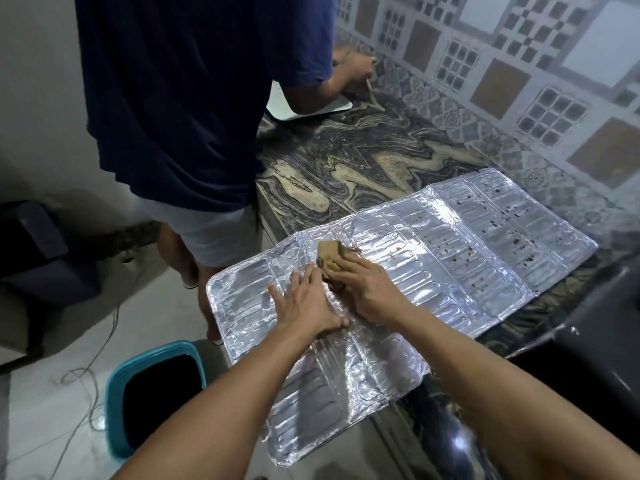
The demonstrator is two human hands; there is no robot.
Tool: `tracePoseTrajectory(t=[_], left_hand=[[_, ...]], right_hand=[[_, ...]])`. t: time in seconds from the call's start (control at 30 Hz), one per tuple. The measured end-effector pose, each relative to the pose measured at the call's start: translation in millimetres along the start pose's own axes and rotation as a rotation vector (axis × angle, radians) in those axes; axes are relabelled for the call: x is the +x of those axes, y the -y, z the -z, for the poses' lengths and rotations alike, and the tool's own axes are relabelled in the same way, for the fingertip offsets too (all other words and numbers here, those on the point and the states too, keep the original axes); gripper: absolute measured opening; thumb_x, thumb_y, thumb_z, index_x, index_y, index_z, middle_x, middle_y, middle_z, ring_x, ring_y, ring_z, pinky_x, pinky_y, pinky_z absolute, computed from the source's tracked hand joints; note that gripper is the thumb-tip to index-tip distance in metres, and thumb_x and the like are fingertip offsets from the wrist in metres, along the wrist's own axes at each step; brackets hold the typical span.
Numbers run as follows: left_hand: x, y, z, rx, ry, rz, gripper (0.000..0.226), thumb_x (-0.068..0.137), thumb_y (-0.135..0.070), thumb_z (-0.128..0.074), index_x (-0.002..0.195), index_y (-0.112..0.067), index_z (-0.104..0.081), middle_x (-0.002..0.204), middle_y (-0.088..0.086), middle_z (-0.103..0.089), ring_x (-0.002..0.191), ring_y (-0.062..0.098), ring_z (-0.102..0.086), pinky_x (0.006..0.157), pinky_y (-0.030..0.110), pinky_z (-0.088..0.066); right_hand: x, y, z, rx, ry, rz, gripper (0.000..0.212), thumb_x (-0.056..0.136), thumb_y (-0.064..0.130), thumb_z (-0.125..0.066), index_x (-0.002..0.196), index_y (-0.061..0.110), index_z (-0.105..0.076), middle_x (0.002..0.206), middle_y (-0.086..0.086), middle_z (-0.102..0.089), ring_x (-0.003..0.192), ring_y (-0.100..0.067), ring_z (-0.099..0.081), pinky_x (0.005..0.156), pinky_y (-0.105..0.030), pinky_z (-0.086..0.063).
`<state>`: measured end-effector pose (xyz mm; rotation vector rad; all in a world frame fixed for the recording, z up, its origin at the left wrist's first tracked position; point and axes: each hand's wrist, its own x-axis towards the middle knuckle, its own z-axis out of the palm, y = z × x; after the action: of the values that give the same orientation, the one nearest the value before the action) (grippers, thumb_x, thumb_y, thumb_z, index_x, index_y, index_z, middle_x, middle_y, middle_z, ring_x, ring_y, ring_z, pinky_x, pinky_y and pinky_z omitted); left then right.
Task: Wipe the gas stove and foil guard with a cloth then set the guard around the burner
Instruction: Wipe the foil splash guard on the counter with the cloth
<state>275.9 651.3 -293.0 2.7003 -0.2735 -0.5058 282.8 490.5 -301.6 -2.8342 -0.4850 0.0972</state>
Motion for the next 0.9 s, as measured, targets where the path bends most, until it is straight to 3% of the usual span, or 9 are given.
tracePoseTrajectory(t=[0.13, 0.23, 0.37, 0.47, 0.53, 0.6, 0.7, 0.8, 0.9], left_hand=[[1, -3, 1, 0.047, 0.010, 0.005, 0.129, 0.057, -0.071, -0.075, 0.153, -0.017, -0.009, 0.163, 0.001, -0.005, 0.149, 0.027, -0.010, 0.113, 0.066, -0.007], [1, -11, 9, 0.181, 0.056, 0.007, 0.127, 0.056, -0.072, -0.075, 0.152, -0.011, -0.015, 0.162, 0.007, -0.011, 0.147, 0.033, -0.013, 0.111, 0.067, -0.011], [6, -33, 23, 0.243, 0.059, -0.033, 0.120, 0.061, -0.069, -0.073, 0.151, -0.010, -0.020, 0.160, 0.018, -0.008, 0.148, 0.038, -0.003, 0.112, 0.067, -0.002], [12, -41, 23, 0.204, 0.067, -0.108, 0.129, 0.059, -0.074, -0.070, 0.153, -0.012, -0.009, 0.161, 0.016, 0.010, 0.148, 0.036, 0.008, 0.114, 0.064, 0.004], [14, -36, 18, 0.187, 0.140, -0.111, 0.138, 0.056, -0.075, -0.071, 0.154, -0.010, 0.000, 0.160, 0.014, 0.015, 0.147, 0.034, 0.013, 0.114, 0.063, 0.005], [12, -30, 9, 0.203, 0.188, -0.100, 0.143, 0.055, -0.076, -0.071, 0.153, -0.010, 0.008, 0.159, 0.012, 0.020, 0.147, 0.032, 0.017, 0.114, 0.063, 0.004], [11, -25, 2, 0.208, 0.176, -0.092, 0.144, 0.053, -0.080, -0.069, 0.153, -0.013, 0.010, 0.159, 0.009, 0.022, 0.147, 0.029, 0.018, 0.114, 0.065, 0.003], [9, -26, 3, 0.220, 0.174, -0.085, 0.144, 0.052, -0.079, -0.070, 0.154, -0.013, 0.008, 0.160, 0.009, 0.019, 0.148, 0.029, 0.015, 0.113, 0.066, 0.001], [4, -32, 8, 0.266, 0.185, -0.060, 0.144, 0.050, -0.076, -0.074, 0.154, -0.010, 0.002, 0.161, 0.013, 0.012, 0.148, 0.035, 0.009, 0.112, 0.068, -0.001]], right_hand=[[-81, -1, -2, 0.083, -0.060, 0.019, 0.051, 0.083, 0.024, -0.035, 0.122, 0.014, -0.067, 0.137, -0.003, -0.055, 0.134, -0.028, -0.044, 0.109, -0.046, -0.037], [-121, 10, 3, 0.085, -0.135, -0.009, 0.043, 0.081, 0.026, -0.043, 0.110, 0.014, -0.073, 0.125, -0.002, -0.065, 0.120, -0.028, -0.058, 0.098, -0.041, -0.048], [-118, 15, 33, 0.138, -0.110, -0.329, 0.042, 0.073, 0.020, -0.040, 0.097, 0.019, -0.075, 0.114, 0.001, -0.070, 0.098, -0.023, -0.064, 0.076, -0.026, -0.047], [-95, 9, 68, 0.329, -0.293, -0.499, 0.023, 0.084, 0.021, -0.051, 0.091, 0.017, -0.073, 0.103, 0.001, -0.071, 0.089, -0.016, -0.066, 0.077, -0.027, -0.050], [-79, 7, 77, 0.304, -0.350, -0.477, 0.024, 0.085, 0.023, -0.058, 0.102, 0.014, -0.072, 0.108, -0.004, -0.069, 0.093, -0.018, -0.063, 0.078, -0.026, -0.047], [-72, 7, 67, 0.205, -0.217, -0.433, 0.036, 0.090, 0.014, -0.059, 0.125, 0.014, -0.062, 0.132, -0.008, -0.058, 0.119, -0.027, -0.053, 0.096, -0.034, -0.042], [-82, 0, 30, 0.056, -0.012, -0.272, 0.051, 0.092, 0.027, -0.038, 0.141, 0.020, -0.047, 0.152, -0.005, -0.038, 0.142, -0.028, -0.027, 0.116, -0.045, -0.024], [-94, -20, 14, 0.043, -0.072, -0.377, 0.054, 0.089, 0.026, -0.046, 0.143, 0.026, -0.044, 0.156, 0.002, -0.029, 0.146, -0.026, -0.017, 0.115, -0.049, -0.026], [-104, -31, 6, 0.048, -0.193, -0.547, 0.047, 0.094, 0.019, -0.054, 0.140, 0.025, -0.047, 0.153, 0.001, -0.032, 0.138, -0.028, -0.029, 0.107, -0.048, -0.038]])
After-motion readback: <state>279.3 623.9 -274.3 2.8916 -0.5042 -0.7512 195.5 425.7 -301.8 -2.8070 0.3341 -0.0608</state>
